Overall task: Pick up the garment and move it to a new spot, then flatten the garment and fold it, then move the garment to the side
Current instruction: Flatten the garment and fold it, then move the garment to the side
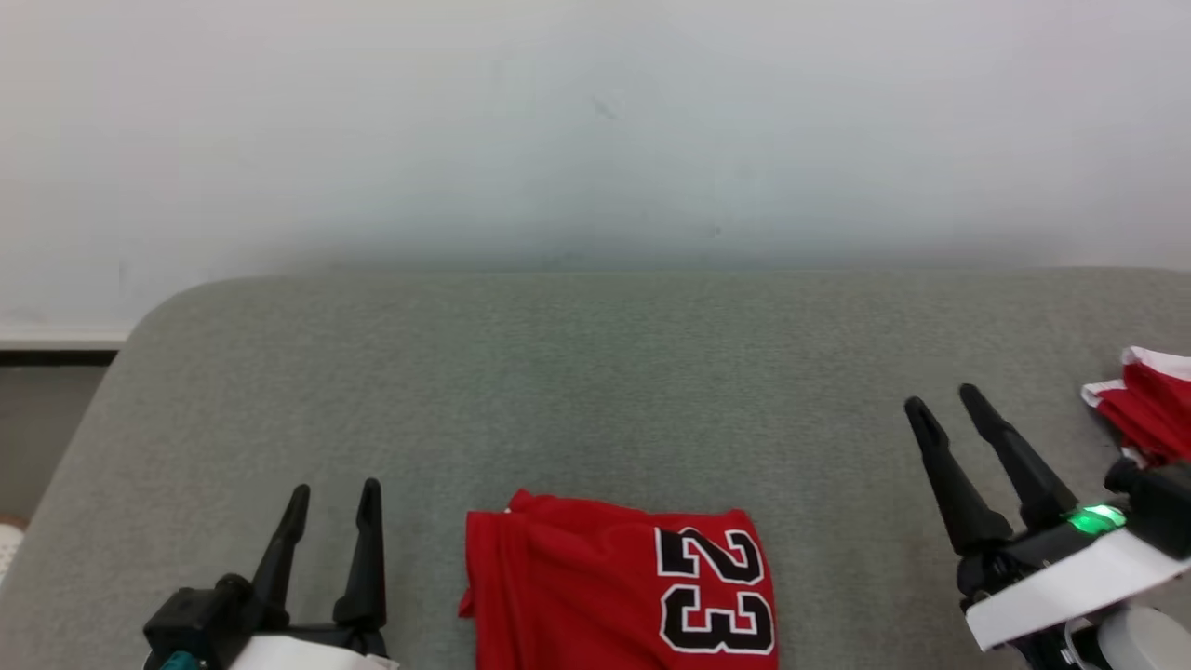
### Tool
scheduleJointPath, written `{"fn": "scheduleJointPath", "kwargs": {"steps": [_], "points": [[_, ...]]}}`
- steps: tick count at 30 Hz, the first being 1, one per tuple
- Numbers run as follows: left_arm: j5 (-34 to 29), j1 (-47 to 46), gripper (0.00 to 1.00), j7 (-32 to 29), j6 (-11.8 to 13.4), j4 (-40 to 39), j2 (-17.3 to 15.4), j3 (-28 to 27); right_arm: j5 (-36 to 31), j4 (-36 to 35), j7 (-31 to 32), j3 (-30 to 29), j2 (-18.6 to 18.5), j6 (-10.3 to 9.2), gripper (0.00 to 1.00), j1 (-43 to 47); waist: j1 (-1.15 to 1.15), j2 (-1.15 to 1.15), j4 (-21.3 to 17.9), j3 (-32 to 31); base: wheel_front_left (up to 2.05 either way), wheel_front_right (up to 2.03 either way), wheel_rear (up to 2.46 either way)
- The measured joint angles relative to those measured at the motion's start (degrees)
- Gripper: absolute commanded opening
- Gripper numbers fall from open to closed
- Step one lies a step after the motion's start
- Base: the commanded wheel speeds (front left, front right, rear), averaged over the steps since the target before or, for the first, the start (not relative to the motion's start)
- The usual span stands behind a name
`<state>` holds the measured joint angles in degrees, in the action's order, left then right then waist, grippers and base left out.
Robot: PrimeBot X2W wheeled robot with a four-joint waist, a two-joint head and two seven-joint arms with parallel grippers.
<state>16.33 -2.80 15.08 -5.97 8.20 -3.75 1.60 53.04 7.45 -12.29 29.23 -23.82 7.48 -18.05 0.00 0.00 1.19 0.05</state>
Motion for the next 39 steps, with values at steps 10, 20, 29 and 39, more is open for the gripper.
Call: {"fn": "scheduleJointPath", "kwargs": {"steps": [10,20,29,39], "points": [[-1.14,0.27,1.00,0.00,-0.51,-1.48,0.64,-2.97,-15.56,-1.09,-2.68,-13.30,5.02,0.00,1.00,9.84,0.00,0.00,-3.97,-0.50,0.00,0.00,0.00],[-1.88,1.65,1.00,0.00,-0.58,0.33,0.89,-4.87,-27.83,-0.22,-2.75,-21.50,11.36,0.00,1.00,14.25,0.00,0.00,-4.26,-0.66,0.00,0.00,0.00],[-1.75,1.36,1.00,0.00,-0.54,0.71,0.91,-3.91,-28.30,3.15,-2.75,-19.84,12.24,0.00,1.00,13.95,0.00,0.00,-3.89,-0.46,0.00,0.00,0.00],[-1.56,0.93,1.00,0.00,-0.22,1.07,0.93,-2.40,-26.09,9.36,-1.07,-13.52,12.69,0.00,1.00,11.85,0.00,0.00,-1.76,-0.27,0.00,0.00,0.00]]}}
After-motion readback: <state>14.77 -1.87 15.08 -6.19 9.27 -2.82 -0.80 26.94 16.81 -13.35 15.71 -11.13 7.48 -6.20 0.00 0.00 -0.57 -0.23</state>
